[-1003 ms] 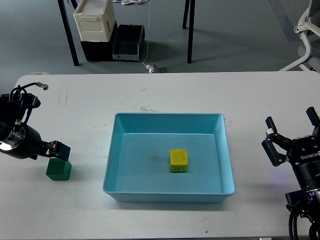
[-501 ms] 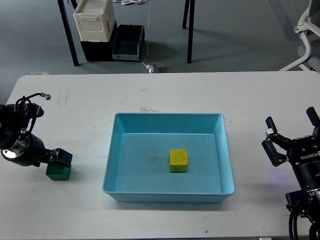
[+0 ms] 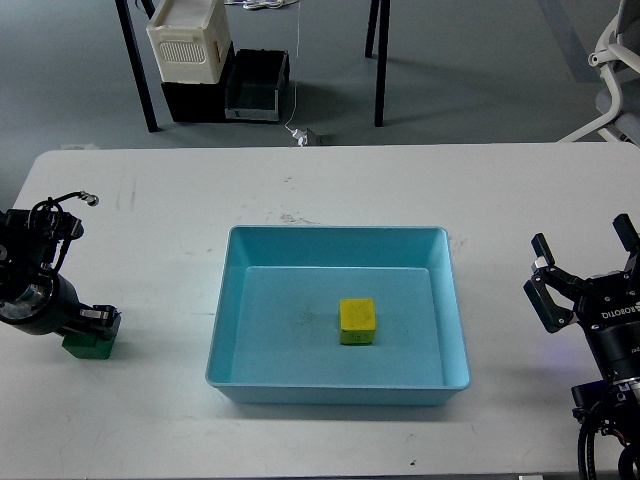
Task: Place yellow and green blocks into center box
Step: 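Lower the left gripper and close it on the green cube, then lift the green cube into the blue tray and release it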
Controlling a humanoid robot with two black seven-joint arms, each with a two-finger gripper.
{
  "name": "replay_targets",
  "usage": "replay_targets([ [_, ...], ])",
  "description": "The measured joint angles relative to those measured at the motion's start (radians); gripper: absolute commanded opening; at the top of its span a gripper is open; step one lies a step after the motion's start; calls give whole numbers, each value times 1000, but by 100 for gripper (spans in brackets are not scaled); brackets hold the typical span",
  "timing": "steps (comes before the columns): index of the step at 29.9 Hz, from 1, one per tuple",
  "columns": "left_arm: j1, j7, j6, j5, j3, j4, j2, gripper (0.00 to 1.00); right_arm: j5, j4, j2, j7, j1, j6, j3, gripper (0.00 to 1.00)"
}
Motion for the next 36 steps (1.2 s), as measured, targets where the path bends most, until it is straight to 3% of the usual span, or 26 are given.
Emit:
replay_targets([
  [4,-35,-1,0,0,-48,-29,2,2,0,0,0,0,0,0,0,100],
  [9,-225,-27,0,-23,-62,-62,-17,2,0,-1,0,0,0,0,0,100],
  [14,-409,-67,0,-128,-63,-75,-141,1,0,-2,0,0,0,-1,1,100],
  [17,-453,-72,0,-188,-64,-73,-238,2,0,-3,0,1,0,-1,1,100],
  [23,-448,-105,0,-213,-65,-52,-422,2,-1,-7,0,2,0,0,6,100],
  [30,-391,-109,0,-214,-64,-40,-553,3,-3,-8,0,2,0,1,14,100],
  [34,-325,-110,0,-214,-64,-2,-625,11,-4,-8,0,2,0,2,13,100],
  [36,-301,-110,0,-213,-64,17,-648,21,-4,-8,0,2,0,2,13,100],
])
